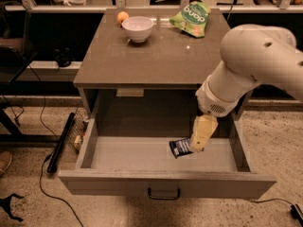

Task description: Pick rxbar blueberry from top drawer and place on counter

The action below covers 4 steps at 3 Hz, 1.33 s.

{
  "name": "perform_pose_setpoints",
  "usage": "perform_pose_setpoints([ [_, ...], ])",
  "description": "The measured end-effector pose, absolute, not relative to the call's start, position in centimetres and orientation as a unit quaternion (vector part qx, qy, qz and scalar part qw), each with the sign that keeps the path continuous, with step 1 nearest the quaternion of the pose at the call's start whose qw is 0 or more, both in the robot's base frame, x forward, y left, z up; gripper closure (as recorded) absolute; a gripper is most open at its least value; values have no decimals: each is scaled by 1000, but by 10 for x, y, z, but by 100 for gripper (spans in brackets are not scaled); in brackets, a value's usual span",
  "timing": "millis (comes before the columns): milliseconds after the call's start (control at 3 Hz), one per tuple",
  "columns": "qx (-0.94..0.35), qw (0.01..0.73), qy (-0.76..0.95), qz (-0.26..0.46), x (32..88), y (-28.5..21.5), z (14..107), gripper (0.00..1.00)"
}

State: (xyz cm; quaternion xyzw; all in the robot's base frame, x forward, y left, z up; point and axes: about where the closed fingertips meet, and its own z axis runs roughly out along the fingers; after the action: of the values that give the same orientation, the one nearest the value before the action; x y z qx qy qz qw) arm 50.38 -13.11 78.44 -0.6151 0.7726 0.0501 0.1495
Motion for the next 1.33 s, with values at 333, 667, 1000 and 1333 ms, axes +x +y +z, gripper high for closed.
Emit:
perform_pose_setpoints([
  [333,-610,121,781,57,523,-127,727,0],
  [667,-609,105,785,50,535,-124,690,0],
  [1000,-618,87,780,43,542,-119,647,0],
  [1333,-621,76,778,47,544,-118,617,0],
])
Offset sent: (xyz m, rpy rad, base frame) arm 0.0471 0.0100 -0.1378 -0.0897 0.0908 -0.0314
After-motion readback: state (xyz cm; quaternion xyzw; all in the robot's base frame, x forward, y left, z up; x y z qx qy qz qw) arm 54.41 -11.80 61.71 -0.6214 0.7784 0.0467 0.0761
